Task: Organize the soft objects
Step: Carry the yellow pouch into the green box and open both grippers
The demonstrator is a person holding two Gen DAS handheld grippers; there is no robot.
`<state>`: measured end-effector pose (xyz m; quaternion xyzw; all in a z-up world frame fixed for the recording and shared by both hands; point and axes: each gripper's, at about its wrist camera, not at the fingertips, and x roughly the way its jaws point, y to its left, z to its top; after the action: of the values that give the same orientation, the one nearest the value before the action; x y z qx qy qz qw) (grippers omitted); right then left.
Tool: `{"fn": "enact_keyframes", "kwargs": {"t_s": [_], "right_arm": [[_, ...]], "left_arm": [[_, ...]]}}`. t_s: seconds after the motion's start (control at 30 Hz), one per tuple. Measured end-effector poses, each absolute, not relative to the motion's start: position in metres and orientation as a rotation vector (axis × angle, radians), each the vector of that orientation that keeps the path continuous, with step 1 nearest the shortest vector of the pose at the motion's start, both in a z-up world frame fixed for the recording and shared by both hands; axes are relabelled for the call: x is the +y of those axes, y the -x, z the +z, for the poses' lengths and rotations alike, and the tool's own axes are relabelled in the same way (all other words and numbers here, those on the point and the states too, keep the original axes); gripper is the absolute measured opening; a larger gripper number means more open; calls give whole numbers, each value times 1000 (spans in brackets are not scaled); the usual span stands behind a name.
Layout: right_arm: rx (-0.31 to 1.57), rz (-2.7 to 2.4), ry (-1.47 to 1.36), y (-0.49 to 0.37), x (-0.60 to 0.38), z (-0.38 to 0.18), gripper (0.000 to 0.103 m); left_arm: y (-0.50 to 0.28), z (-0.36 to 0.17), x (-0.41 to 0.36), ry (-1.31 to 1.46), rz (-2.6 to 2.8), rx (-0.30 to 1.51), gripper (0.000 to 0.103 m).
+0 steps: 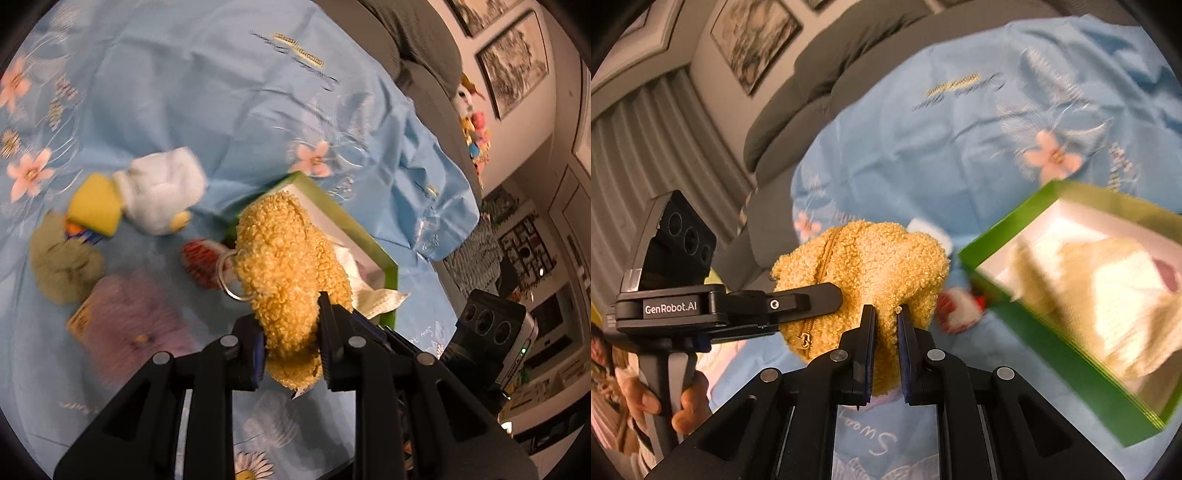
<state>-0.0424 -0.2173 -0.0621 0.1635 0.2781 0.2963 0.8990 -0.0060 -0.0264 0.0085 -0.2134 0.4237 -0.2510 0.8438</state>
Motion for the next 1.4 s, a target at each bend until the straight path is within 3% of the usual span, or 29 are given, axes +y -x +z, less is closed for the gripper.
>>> {"fn": "enact_keyframes", "kwargs": {"t_s": [0.47, 0.57, 0.6, 0.63, 0.7, 0.87, 0.93, 1.0, 1.03, 1.27, 1.4], "right_arm": [[559, 309, -412, 7, -316, -72, 13], [588, 263, -419, -8, -323, -82, 13], [614, 239, -420, -15, -323, -88, 19], [637, 220, -418, -19, -324, -92, 30], [664, 185, -395, -22, -323, -95, 43], [619, 134, -354, -12, -330, -83, 49], [609, 119, -357, -7, -333, -80, 57], [612, 115, -360, -4, -334, -80, 57], [612, 114, -361, -4, -333, -79, 58], [569, 202, -323, 4, -310, -68, 59], [555, 304, -300, 13, -285, -64, 68]], "left_arm": [[-74, 16, -185, 138, -595, 964, 24], [-91, 10, -199, 114, -554, 963, 55], [-97, 5, -201, 109, -538, 969, 73], [-102, 0, -204, 97, -512, 977, 81], [-110, -12, -205, 71, -475, 1010, 82], [-115, -20, -183, 75, -404, 1026, 86], [-111, -15, -170, 92, -390, 1011, 87], [-104, -7, -158, 107, -380, 992, 92], [-101, -2, -151, 111, -374, 982, 103], [-70, 19, -94, 100, -281, 908, 102], [-48, 19, -50, 117, -211, 899, 102]]}}
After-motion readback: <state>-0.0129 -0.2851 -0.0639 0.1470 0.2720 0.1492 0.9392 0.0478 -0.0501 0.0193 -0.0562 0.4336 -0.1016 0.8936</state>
